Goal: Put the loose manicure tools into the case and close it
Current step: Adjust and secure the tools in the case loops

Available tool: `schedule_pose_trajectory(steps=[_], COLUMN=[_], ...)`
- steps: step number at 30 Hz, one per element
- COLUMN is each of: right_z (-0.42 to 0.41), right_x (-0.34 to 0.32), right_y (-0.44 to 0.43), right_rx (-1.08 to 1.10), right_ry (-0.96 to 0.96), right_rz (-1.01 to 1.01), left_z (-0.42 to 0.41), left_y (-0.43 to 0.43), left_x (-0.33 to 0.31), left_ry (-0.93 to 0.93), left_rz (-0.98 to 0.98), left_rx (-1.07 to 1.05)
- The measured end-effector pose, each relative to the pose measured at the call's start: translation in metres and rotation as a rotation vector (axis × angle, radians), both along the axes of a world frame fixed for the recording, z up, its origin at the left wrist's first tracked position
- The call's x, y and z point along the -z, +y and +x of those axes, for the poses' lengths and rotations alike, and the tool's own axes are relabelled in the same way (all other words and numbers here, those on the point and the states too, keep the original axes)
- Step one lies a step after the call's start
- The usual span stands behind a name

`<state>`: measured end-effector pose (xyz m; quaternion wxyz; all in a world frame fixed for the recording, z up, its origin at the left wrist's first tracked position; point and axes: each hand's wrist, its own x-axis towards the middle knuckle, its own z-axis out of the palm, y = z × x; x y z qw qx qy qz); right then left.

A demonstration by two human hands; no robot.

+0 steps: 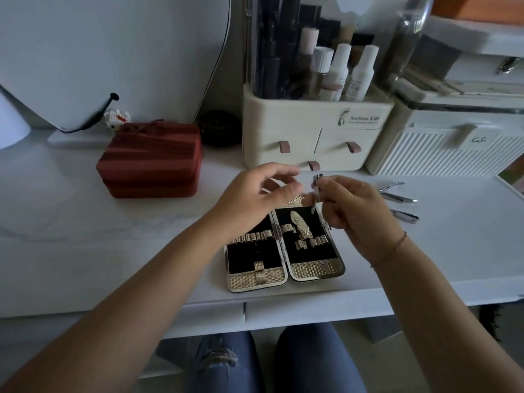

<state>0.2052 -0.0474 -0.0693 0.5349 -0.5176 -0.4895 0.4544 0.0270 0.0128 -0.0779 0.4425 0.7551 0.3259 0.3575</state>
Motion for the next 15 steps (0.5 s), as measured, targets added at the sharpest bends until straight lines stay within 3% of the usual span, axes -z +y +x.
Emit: schedule_pose_trajectory(steps=[4, 12, 15], right_z=[-0.013, -0.026, -0.026], right_x=[0.000, 0.001, 0.001], right_y=[-0.001, -0.006, -0.007], right_rx=[-0.118, -0.239, -0.189], right_ry=[0.170, 0.483, 0.397], right_rz=[-0.112, -0.233, -0.165], left_z=[0.005, 0.000, -0.004], left_y=[-0.003, -0.007, -0.005], left_x=[-0.002, 0.004, 0.005], left_ry=[-0.025, -0.189, -0.193], left_rz=[-0.058, -0.128, -0.142], left_rx=[0.110, 0.026, -0.024])
